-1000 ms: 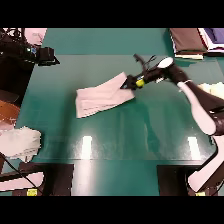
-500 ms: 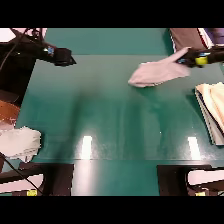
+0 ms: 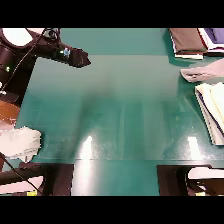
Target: Fold the shirts.
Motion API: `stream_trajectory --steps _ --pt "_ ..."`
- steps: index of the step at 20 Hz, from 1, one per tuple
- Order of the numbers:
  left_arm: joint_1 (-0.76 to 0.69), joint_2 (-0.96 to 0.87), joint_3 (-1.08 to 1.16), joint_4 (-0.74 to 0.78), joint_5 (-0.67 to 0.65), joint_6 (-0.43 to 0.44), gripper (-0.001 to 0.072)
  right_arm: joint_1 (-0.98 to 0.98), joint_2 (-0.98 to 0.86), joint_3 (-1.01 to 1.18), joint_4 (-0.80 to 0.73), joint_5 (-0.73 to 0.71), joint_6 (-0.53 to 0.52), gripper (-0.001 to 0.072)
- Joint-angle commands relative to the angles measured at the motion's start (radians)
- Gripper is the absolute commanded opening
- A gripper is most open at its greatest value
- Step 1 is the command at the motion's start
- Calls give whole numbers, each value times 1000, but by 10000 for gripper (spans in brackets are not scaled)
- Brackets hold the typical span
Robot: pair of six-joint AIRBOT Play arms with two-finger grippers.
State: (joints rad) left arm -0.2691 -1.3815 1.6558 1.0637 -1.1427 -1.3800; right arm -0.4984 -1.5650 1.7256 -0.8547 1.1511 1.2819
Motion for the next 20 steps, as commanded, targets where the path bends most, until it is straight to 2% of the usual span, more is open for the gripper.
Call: stream_trajectory --steps 1,5,11,13,20 --pt "-8 0 0 2 6 0 22 -57 2 56 -1 -29 -46 11" --pt "-8 0 0 2 6 0 22 -74 2 203 -3 24 -62 11" --pt "-8 0 0 3 0 0 22 -128 6 306 -13 208 -64 11" --pt "-8 0 0 3 -2 0 22 -163 35 257 -27 256 -80 10" --pt "-8 0 0 6 -2 1 22 -316 238 -21 -176 275 -90 11"
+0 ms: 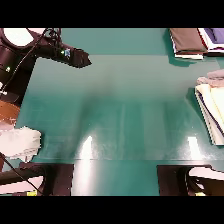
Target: Fold the shirts.
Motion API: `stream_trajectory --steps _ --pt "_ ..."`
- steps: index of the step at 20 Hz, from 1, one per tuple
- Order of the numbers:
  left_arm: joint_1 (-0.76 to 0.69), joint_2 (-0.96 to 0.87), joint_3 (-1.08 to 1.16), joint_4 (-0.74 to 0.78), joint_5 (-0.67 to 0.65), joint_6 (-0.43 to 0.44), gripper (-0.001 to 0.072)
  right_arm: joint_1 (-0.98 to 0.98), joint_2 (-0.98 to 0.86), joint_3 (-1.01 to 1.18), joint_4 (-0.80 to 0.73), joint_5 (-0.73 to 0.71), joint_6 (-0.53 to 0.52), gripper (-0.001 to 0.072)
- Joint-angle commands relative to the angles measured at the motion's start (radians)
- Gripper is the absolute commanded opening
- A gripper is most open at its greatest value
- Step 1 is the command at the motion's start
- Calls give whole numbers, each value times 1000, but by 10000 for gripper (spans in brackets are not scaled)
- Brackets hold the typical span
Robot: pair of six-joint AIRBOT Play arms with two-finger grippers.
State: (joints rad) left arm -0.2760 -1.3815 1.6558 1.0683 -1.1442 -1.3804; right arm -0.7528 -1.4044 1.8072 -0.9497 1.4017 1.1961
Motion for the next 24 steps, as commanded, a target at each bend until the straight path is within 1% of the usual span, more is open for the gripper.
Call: stream_trajectory --steps 1,4,7,8,9,10,12,14,15,17,19,21,23,24 --pt "-1 0 0 2 0 2 22 -82 107 -144 -128 29 -3 11" --pt "0 0 0 2 0 35 22 -149 200 -278 -246 39 0 12" --pt "-1 0 0 2 0 39 23 -206 267 -402 -293 41 0 24" --pt "-1 0 0 2 0 47 23 -222 284 -444 -311 39 -1 171" --pt "-1 0 0 2 0 51 22 -238 295 -483 -317 39 0 409" --pt "-1 0 0 2 0 53 23 -250 297 -512 -319 41 0 538" --pt "-1 0 0 2 -1 53 23 -262 296 -555 -318 65 1 543" --pt "-1 0 0 2 0 53 23 -241 295 -566 -294 56 42 542" --pt "-1 0 0 2 0 53 23 -219 295 -566 -271 47 56 542" --pt "-1 0 0 2 1 53 23 -146 295 -566 -174 27 64 542" --pt "-1 0 0 1 -10 52 23 -32 295 -567 -69 19 64 541" --pt "-1 1 0 1 -21 52 23 118 295 -567 0 19 64 541" --pt "0 1 0 0 -5 52 23 278 295 -567 13 19 64 541" --pt "-1 1 0 0 3 52 23 356 295 -567 13 17 64 527"
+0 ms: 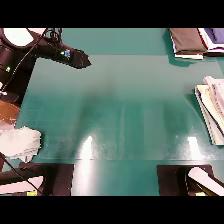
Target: Fold the shirts.
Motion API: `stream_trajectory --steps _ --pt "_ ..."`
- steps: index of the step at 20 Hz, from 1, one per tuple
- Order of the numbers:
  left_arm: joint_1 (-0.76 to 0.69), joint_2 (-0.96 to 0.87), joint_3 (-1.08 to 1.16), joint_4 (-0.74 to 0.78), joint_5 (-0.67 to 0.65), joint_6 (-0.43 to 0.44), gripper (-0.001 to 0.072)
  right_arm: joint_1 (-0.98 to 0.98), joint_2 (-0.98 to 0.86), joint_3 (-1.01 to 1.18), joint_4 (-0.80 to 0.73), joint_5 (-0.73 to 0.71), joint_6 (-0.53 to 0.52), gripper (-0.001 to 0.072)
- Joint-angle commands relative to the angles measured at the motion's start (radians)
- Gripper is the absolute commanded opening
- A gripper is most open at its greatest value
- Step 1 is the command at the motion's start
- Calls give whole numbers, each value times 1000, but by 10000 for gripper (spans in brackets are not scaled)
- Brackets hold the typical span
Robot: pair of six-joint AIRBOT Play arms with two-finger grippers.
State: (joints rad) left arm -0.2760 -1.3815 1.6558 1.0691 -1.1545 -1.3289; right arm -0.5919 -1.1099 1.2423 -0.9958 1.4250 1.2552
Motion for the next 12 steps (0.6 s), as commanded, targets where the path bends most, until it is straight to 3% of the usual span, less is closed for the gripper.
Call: stream_trajectory --steps 1,2,3,5,12 --pt "0 1 0 0 23 0 23 268 0 -2 59 -16 4 522" --pt "-1 1 0 0 26 0 23 344 0 -2 58 -27 4 512" --pt "-1 1 0 0 29 0 23 414 0 -2 58 -36 3 390" --pt "-1 1 0 0 39 0 23 528 0 -2 53 -52 -5 9" --pt "0 1 0 0 90 0 23 679 1 -2 51 -60 -15 14"
